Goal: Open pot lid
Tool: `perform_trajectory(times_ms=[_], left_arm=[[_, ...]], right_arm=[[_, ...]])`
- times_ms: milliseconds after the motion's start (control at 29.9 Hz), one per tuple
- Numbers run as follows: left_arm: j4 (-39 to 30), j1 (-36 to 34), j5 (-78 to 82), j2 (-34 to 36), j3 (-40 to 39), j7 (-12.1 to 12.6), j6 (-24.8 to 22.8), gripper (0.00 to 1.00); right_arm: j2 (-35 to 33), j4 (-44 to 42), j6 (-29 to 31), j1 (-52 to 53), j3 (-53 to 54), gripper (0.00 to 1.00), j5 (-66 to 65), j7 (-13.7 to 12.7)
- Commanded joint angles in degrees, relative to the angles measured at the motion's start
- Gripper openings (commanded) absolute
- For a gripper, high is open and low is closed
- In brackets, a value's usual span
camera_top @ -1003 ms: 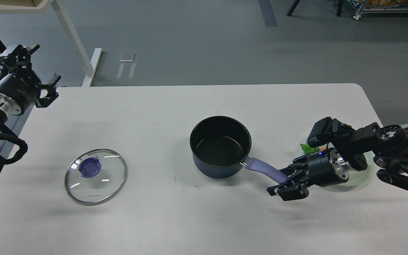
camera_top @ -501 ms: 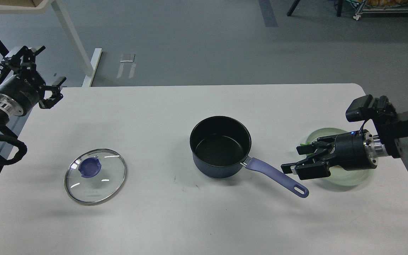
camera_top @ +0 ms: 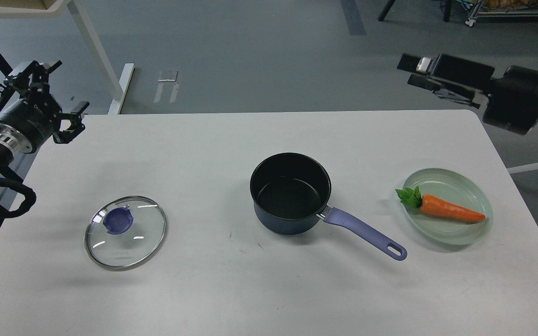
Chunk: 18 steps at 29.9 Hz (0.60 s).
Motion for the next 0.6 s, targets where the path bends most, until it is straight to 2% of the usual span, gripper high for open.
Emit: perform_trajectory(times_ms=[0,67,134,334,401,568], left_arm=[[-0.30,1.10,-0.14,-0.19,-0.09,0.00,-0.01,0.99],[-1.53,1.54,-0.32,-0.19,-0.18,0.00,-0.01,0.99],[-2.15,2.33,-0.41,-0.28,-0.53,0.00,-0.01,0.99],[-3.47,3.13,-0.49,-0.63,-0.97,0.00,-0.01,0.99],[-3.64,3.48,-0.49,-0.81,-0.97,0.09,-0.01,0.99],[-3.65,3.48,-0.58,-2.13,-1.41,0.35,-0.01,0.99]], right_arm=[[7.89,-6.37,-8.77,-0.82,0.61,0.99,14.91,0.00],[12.37,-10.15,-12.38,-1.08,0.70,0.99,22.91,0.00],[15.98,-13.49,-13.44,-1.87,1.75,0.99,29.24,0.00],[26.88,-22.81,-11.61,-12.23,14.22,1.00,34.46,0.00],[29.35,-25.71,-7.85,-14.61,15.99,1.00,34.46,0.00],[31.38,-33.45,8.06,-17.17,16.00,1.00,34.37,0.00]])
